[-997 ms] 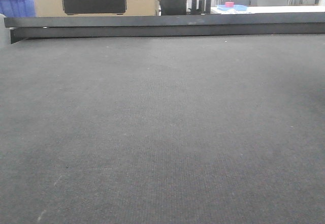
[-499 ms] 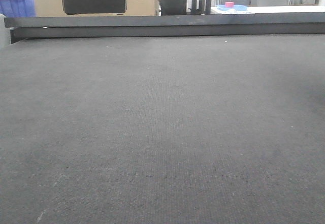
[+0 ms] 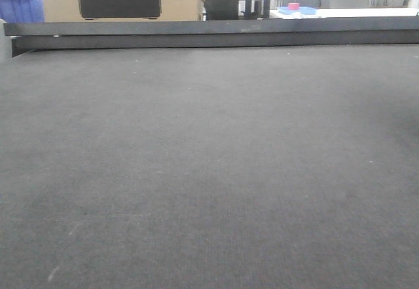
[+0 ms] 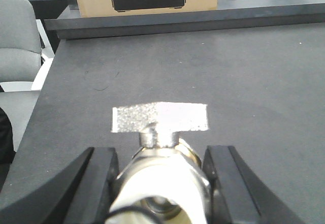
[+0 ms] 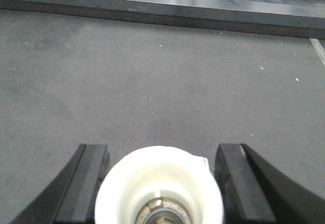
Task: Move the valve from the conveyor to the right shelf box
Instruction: 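Drive the base to the steel shelf of blue boxes, holding both valves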
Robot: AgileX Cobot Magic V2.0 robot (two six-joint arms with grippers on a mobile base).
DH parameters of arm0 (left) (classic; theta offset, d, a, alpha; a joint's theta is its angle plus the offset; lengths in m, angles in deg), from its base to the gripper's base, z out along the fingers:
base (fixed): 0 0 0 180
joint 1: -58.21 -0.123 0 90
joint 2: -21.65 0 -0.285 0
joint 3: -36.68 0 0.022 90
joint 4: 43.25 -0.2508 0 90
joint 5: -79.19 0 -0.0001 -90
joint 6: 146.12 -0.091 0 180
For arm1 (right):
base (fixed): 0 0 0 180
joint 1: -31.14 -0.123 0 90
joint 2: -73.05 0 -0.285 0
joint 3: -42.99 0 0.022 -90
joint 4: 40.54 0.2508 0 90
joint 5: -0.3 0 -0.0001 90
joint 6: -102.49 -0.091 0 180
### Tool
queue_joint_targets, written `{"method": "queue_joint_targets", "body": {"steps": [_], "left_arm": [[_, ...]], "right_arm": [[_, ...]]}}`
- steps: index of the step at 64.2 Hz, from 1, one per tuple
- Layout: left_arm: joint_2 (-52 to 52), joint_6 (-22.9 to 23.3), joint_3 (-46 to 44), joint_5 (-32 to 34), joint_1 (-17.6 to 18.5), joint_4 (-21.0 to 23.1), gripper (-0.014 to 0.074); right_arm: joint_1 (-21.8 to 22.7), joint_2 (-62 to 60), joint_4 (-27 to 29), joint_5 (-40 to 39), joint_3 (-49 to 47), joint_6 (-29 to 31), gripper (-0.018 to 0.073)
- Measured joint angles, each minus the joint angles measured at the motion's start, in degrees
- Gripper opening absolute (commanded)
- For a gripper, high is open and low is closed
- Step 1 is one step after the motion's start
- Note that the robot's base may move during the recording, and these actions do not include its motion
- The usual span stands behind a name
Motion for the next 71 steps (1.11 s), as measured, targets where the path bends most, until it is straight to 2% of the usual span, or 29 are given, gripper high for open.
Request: {"method": "queue_joint_targets", "body": {"steps": [71], "left_arm": [[-0.12, 0.00, 0.00, 0.00, 0.00, -0.24, -0.0111]], "right_arm": [[0.00, 0.00, 0.02, -0.57, 0.00, 0.00, -0.0153]]}}
